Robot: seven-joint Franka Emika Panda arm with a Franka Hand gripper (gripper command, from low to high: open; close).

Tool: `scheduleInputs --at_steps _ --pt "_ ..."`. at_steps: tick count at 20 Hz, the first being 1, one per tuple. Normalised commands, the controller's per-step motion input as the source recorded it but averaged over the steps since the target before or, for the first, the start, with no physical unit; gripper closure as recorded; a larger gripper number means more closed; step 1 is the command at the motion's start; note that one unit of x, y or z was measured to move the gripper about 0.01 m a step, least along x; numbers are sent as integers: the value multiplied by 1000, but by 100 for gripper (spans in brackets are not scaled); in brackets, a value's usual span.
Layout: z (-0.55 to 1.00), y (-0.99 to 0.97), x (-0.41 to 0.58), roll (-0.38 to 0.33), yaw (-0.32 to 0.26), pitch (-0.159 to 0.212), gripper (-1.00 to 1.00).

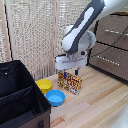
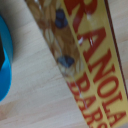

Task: Position your gripper near the granola bar, please. Lightly grip the granola bar with your gripping tool. Relocate your gripper along with the granola bar toward the leading division of the caddy with caution. Gently release the granola bar into the leading division of the caddy.

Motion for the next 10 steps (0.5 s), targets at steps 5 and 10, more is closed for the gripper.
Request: scheduleInputs --at_steps 5,10 --pt "-286 0 200 -93 197 -25 -100" --pt "-145 0 33 -45 178 -2 100"
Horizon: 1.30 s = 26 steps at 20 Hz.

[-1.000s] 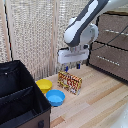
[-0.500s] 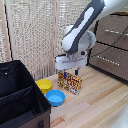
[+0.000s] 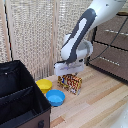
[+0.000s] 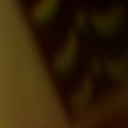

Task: Position your gripper near the granola bar, please. Lightly grip the granola bar with your gripping tool. Relocate your gripper along with the granola bar toward the leading division of the caddy with caution. Gently release the granola bar into the leading division of the caddy.

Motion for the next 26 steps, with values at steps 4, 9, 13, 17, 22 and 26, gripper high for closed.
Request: scheduleInputs --at_steps 4,9,13,17,22,26 --pt "-15 0 0 0 47 8 100" --pt "0 0 0 0 0 -1 100" --pt "211 -16 11 2 -27 30 100" --pt "894 0 171 38 -119 36 100" --pt "1000 -20 295 3 -78 24 100" --pt "1000 -83 274 0 -78 42 100"
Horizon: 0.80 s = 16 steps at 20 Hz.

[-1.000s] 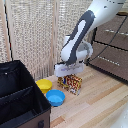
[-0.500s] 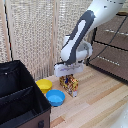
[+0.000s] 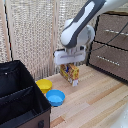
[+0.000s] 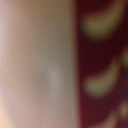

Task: Position your gripper near the granola bar, please. Lightly grip the granola bar with your gripping tool. Relocate your gripper along with the granola bar toward the leading division of the caddy with caution. Gently release the granola bar into the leading division of the caddy.

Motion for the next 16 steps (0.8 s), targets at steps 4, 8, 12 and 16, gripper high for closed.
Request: scheduleInputs --at_steps 4,8,12,16 --pt "1000 -44 250 0 -82 52 100" --pt "996 79 320 -2 -129 37 100" --pt "953 171 126 0 -228 3 100" --pt "828 59 -47 3 -311 -52 100"
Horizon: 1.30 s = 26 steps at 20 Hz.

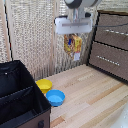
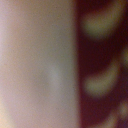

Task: Position your gripper near the granola bar, please. Lightly grip the granola bar with your gripping tool. Relocate your gripper along with the granola bar toward the leading division of the caddy with caution. Gently release the granola bar into the leading division of the caddy.

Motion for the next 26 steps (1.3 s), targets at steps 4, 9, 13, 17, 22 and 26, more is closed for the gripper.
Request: scheduleInputs --at_steps 4,9,13,17,22,26 --pt "506 141 -36 64 -288 -12 100" --pt "152 300 -7 46 -278 0 100" --pt "0 709 -240 0 -124 0 100" --pt "0 801 -302 0 -70 0 100" --pt "0 830 -241 0 -70 -5 100" --pt "-48 814 -71 0 -122 -9 100"
